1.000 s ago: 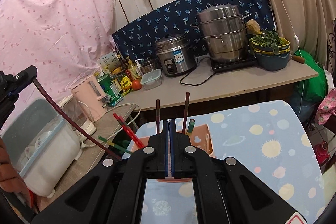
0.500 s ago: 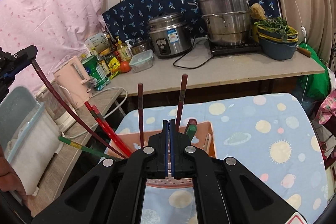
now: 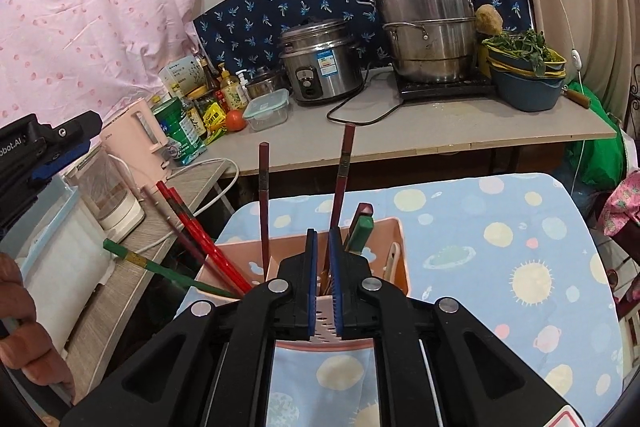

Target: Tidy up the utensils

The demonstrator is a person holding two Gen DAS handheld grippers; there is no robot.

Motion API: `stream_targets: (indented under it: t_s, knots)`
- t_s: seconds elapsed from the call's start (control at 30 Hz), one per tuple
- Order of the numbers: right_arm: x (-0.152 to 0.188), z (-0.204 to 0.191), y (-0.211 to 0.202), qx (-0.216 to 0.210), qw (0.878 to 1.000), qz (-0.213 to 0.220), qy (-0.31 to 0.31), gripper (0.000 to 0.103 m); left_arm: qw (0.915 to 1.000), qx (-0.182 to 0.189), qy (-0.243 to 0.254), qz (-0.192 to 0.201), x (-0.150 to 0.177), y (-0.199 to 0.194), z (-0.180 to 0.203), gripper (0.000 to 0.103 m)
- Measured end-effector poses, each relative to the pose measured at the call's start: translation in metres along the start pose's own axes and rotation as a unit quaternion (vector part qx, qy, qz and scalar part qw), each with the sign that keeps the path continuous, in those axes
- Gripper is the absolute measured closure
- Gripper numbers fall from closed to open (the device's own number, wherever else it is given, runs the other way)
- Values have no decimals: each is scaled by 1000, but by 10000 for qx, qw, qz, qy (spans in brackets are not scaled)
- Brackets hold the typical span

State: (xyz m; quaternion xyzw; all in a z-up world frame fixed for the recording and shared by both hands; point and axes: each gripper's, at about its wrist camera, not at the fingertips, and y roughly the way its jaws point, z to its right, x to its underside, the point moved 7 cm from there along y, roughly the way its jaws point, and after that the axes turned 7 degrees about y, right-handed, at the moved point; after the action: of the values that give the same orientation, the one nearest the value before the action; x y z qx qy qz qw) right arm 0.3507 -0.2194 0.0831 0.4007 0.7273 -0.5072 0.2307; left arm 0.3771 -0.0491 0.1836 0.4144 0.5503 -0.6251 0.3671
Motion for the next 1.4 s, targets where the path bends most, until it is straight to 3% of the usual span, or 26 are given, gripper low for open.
stream_targets:
  t_s: [0.57, 1.17, 1.23, 1.4]
  knots:
    - [27, -6, -54, 87, 9997, 56, -230, 82, 9990, -133, 316, -302, 32, -34, 8, 76]
    - [103, 6, -92, 434, 9974, -238, -519, 75, 9913, -144, 457, -1228, 134, -59, 6, 76]
    - [109, 7, -93, 459, 9972, -279, -526, 75, 9906, -120, 433, -1295, 142, -63, 5, 75]
    - [123, 11, -96, 555, 9965, -296, -556, 64, 9894, -165, 486, -1360, 159, -71, 5, 61]
